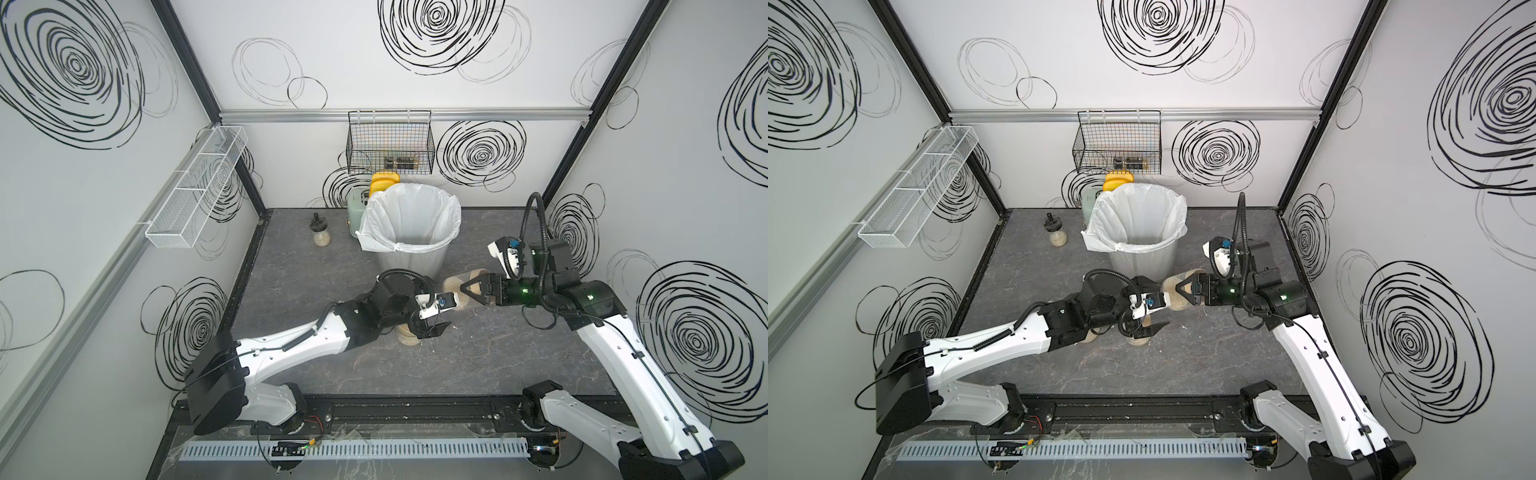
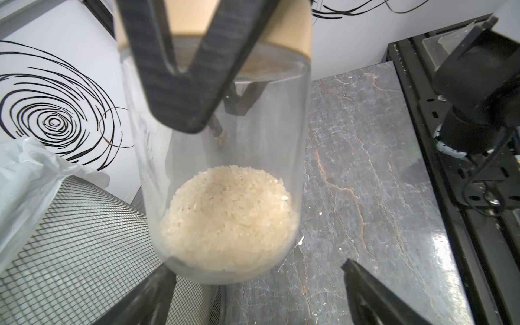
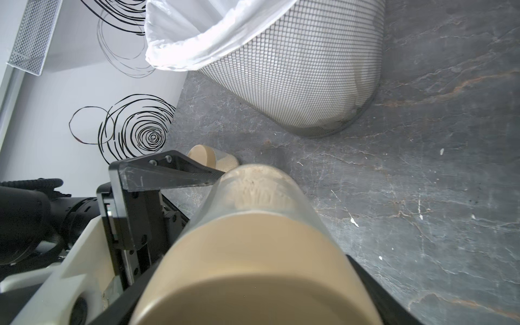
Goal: Empty moldy rice from jars
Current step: Pick up the jar from the center of the board.
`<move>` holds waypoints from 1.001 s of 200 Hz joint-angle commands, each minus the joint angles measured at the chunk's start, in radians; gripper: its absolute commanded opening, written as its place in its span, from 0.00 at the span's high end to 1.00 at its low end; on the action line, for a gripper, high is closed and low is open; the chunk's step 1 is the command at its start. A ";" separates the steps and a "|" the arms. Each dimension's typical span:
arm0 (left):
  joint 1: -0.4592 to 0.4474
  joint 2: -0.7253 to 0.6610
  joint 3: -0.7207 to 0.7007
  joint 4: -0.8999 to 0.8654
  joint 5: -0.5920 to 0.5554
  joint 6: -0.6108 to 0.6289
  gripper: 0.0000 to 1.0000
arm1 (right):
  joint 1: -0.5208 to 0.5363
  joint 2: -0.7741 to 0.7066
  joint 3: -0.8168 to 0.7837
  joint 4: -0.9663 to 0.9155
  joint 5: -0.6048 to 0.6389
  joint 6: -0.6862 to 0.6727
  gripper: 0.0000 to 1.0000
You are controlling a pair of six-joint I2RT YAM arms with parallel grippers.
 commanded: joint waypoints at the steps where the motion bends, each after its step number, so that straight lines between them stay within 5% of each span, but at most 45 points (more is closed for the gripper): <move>1: -0.010 0.010 0.031 0.111 -0.034 -0.019 0.04 | 0.009 -0.029 0.000 0.092 -0.074 0.007 0.50; 200: 0.009 0.047 0.025 0.216 0.098 -0.093 0.03 | 0.155 -0.033 -0.055 0.180 -0.120 0.028 0.50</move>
